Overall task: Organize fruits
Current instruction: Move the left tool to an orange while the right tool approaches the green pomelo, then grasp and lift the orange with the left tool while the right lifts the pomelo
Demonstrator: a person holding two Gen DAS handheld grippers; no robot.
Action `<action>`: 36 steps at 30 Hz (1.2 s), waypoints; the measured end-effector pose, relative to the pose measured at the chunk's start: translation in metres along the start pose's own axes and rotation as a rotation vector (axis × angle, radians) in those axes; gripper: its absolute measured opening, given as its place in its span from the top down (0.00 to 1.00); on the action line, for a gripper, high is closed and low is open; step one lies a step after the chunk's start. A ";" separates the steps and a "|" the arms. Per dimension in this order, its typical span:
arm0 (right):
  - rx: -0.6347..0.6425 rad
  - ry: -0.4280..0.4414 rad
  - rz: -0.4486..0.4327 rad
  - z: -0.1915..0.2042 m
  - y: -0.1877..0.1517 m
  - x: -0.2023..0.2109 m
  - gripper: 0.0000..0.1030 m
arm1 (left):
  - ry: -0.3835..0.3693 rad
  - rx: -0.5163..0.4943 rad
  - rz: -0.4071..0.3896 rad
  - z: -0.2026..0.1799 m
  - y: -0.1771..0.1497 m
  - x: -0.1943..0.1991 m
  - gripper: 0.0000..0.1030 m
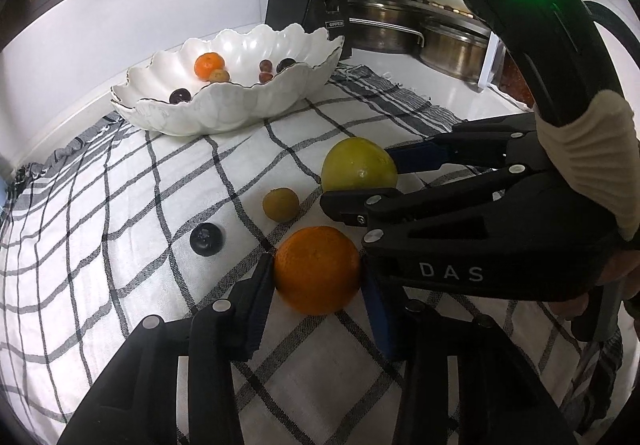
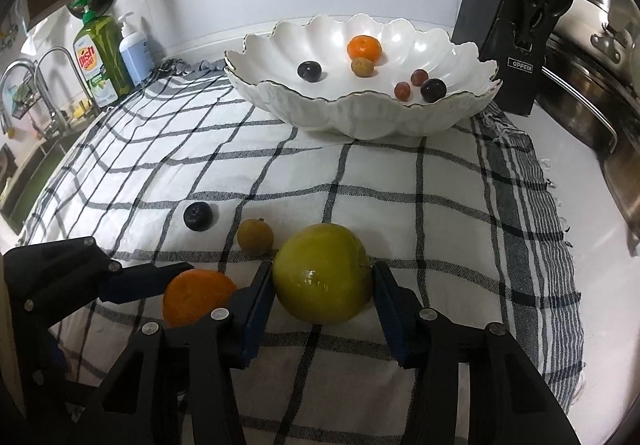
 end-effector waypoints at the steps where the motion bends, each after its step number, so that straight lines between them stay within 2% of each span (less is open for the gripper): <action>1: -0.006 0.002 -0.001 0.000 0.000 0.000 0.52 | 0.001 0.002 0.001 0.000 0.000 0.000 0.59; 14: -0.057 -0.046 -0.070 0.000 -0.003 0.027 0.52 | 0.045 0.059 -0.007 0.018 -0.004 0.017 0.59; 24: -0.067 -0.032 -0.125 0.013 0.001 0.055 0.52 | 0.095 0.085 -0.090 0.031 0.005 0.048 0.60; 36: -0.082 -0.056 -0.222 0.029 0.009 0.092 0.52 | 0.130 0.107 -0.203 0.050 0.014 0.087 0.60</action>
Point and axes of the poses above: each gripper's, at about its wrist camera, not at the fingertips, and x roughly against the way its jaws point, z to its left, y to its top, the point moved 2 cm from there along -x, roughly the way its jaws point, and after that the axes turned 12 degrees about -x, right-handed, at the moved point
